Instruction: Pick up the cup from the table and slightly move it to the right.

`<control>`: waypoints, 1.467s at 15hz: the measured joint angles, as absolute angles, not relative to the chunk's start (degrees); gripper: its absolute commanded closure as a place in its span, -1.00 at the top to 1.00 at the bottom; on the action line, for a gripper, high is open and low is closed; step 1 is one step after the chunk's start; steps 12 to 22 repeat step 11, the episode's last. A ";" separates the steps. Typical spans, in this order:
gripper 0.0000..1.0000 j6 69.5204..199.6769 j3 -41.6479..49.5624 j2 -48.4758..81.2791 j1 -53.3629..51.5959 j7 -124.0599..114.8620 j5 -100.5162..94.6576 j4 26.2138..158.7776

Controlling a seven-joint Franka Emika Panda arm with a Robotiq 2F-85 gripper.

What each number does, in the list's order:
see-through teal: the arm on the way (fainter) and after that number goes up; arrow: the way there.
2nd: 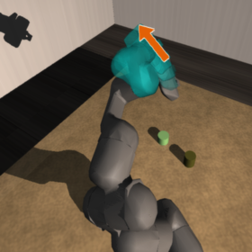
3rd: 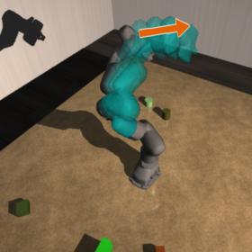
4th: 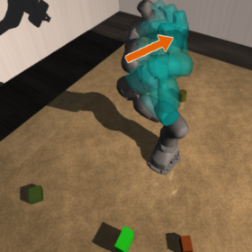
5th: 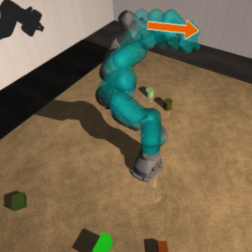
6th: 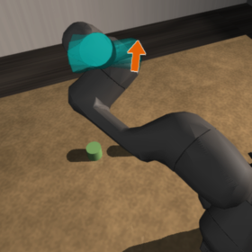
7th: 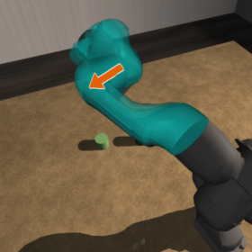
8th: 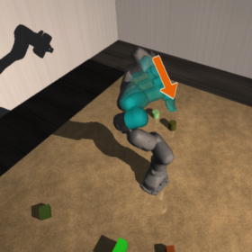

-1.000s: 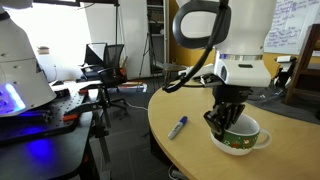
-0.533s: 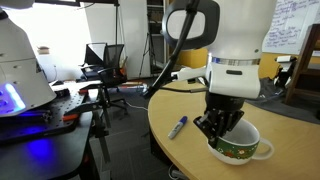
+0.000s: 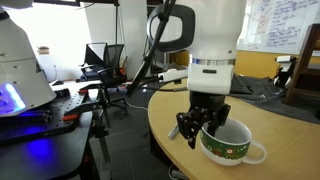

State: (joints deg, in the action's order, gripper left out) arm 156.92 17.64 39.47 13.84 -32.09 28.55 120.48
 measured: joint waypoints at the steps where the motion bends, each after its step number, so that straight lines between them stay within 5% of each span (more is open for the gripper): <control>1: 0.98 158.99 18.63 38.02 12.54 -32.53 28.27 121.97; 11: 1.00 160.01 31.76 21.10 -5.42 -43.03 8.49 136.35; 22: 1.00 160.01 31.76 21.10 -5.42 -43.03 8.49 136.35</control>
